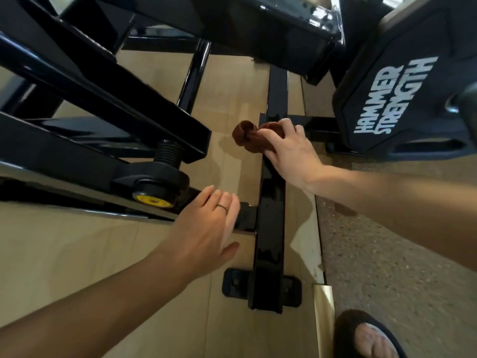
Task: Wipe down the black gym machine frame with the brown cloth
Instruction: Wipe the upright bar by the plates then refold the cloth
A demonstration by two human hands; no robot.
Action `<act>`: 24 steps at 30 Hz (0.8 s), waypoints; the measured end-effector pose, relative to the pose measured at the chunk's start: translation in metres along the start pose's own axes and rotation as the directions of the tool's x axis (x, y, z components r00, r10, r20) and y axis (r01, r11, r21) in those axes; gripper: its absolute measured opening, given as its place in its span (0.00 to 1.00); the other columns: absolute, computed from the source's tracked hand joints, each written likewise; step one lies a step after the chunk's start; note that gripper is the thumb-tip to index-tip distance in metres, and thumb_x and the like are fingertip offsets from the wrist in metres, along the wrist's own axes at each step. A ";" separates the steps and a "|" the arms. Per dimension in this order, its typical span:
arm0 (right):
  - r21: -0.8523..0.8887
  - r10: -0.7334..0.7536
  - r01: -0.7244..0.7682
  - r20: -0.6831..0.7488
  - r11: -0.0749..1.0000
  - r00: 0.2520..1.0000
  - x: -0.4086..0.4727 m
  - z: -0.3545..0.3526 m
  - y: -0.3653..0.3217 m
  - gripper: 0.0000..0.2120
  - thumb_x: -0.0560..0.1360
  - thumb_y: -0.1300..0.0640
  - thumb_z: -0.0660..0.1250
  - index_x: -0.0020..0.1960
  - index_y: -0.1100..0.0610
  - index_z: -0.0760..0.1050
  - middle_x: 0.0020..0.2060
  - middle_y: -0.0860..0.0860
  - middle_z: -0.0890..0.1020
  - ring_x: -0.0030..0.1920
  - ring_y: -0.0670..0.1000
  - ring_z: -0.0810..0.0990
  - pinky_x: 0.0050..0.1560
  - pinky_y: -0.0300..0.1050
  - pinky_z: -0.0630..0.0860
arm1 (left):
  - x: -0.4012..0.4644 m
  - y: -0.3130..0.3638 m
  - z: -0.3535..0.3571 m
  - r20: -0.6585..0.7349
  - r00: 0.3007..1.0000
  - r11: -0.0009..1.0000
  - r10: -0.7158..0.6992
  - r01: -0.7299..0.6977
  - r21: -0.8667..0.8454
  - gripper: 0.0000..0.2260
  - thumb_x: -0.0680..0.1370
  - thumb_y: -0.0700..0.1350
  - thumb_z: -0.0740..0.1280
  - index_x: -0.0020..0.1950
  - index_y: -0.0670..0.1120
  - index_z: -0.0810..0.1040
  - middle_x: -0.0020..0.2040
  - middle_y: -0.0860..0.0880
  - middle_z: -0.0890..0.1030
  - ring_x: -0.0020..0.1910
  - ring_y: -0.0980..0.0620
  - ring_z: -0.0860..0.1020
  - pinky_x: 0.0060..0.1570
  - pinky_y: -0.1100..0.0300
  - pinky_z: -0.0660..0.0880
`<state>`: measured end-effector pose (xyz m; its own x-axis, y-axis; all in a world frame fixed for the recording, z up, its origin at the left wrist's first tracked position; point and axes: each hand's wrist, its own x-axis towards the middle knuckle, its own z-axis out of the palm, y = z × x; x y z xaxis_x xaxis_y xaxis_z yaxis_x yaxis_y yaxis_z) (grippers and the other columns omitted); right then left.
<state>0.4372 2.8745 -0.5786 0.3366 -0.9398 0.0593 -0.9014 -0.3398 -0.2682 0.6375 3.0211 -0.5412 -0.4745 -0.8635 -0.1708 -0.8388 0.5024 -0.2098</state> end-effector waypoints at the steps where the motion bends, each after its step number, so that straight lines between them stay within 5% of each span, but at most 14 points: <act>1: 0.002 -0.014 0.014 -0.010 1.000 1.000 -0.014 0.000 -0.005 0.23 0.82 0.53 0.65 0.75 0.46 0.66 0.70 0.56 0.65 0.66 0.60 0.67 0.65 0.59 0.74 | -0.005 -0.002 -0.001 0.015 1.000 0.999 0.007 -0.007 0.039 0.40 0.70 0.66 0.74 0.72 0.39 0.75 0.64 0.41 0.81 0.65 0.42 0.79 0.72 0.49 0.66; 4: 0.031 -0.105 0.105 -0.013 0.994 0.994 -0.087 0.007 -0.022 0.24 0.80 0.53 0.65 0.75 0.49 0.67 0.67 0.57 0.67 0.63 0.59 0.68 0.61 0.58 0.75 | -0.007 -0.005 -0.006 0.049 0.997 0.997 0.054 -0.057 0.061 0.40 0.73 0.62 0.72 0.75 0.38 0.70 0.69 0.39 0.78 0.69 0.41 0.75 0.75 0.47 0.64; 7: 0.112 -0.073 0.082 -0.074 0.990 0.995 -0.149 0.015 -0.039 0.25 0.79 0.54 0.67 0.75 0.52 0.67 0.58 0.57 0.70 0.54 0.56 0.73 0.51 0.53 0.80 | -0.007 -0.003 -0.002 0.111 0.991 0.992 0.070 -0.081 0.100 0.43 0.79 0.65 0.61 0.81 0.35 0.53 0.77 0.36 0.66 0.77 0.38 0.63 0.79 0.45 0.52; 10: 0.102 -0.028 0.038 -0.091 0.994 0.995 -0.172 0.019 -0.049 0.27 0.78 0.53 0.70 0.74 0.51 0.66 0.53 0.55 0.70 0.48 0.53 0.73 0.45 0.50 0.82 | -0.006 -0.001 0.000 0.098 0.993 0.985 0.063 -0.078 0.156 0.46 0.78 0.70 0.58 0.80 0.35 0.53 0.77 0.36 0.66 0.77 0.37 0.63 0.79 0.44 0.51; 15: 0.119 -0.193 0.191 0.004 0.974 0.981 -0.218 0.022 -0.053 0.34 0.71 0.51 0.78 0.72 0.51 0.67 0.60 0.56 0.69 0.53 0.56 0.77 0.48 0.51 0.83 | -0.005 0.002 0.000 0.137 0.989 0.978 0.056 -0.082 0.192 0.49 0.77 0.74 0.50 0.82 0.38 0.45 0.81 0.38 0.58 0.80 0.39 0.56 0.80 0.45 0.44; 19: 0.024 -0.462 0.461 0.061 0.887 0.885 -0.231 0.013 -0.039 0.29 0.74 0.46 0.66 0.73 0.51 0.67 0.63 0.58 0.70 0.55 0.56 0.75 0.51 0.52 0.82 | -0.007 0.003 0.000 0.147 0.987 0.968 0.070 -0.103 0.231 0.47 0.80 0.70 0.52 0.81 0.37 0.39 0.82 0.38 0.54 0.81 0.38 0.52 0.79 0.45 0.43; 24: -0.009 -0.694 0.699 0.110 0.715 0.712 -0.228 0.001 -0.024 0.26 0.77 0.45 0.61 0.74 0.47 0.66 0.65 0.57 0.69 0.57 0.55 0.72 0.56 0.51 0.81 | -0.005 0.002 0.001 0.155 0.986 0.963 0.054 -0.092 0.253 0.46 0.79 0.71 0.53 0.81 0.36 0.45 0.79 0.38 0.60 0.79 0.38 0.58 0.79 0.44 0.48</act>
<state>0.3823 3.0968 -0.5872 0.8951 -0.4288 0.1221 -0.4119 -0.9002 -0.1415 0.6385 3.0270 -0.5418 -0.4717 -0.8180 -0.3293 -0.6962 0.5747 -0.4302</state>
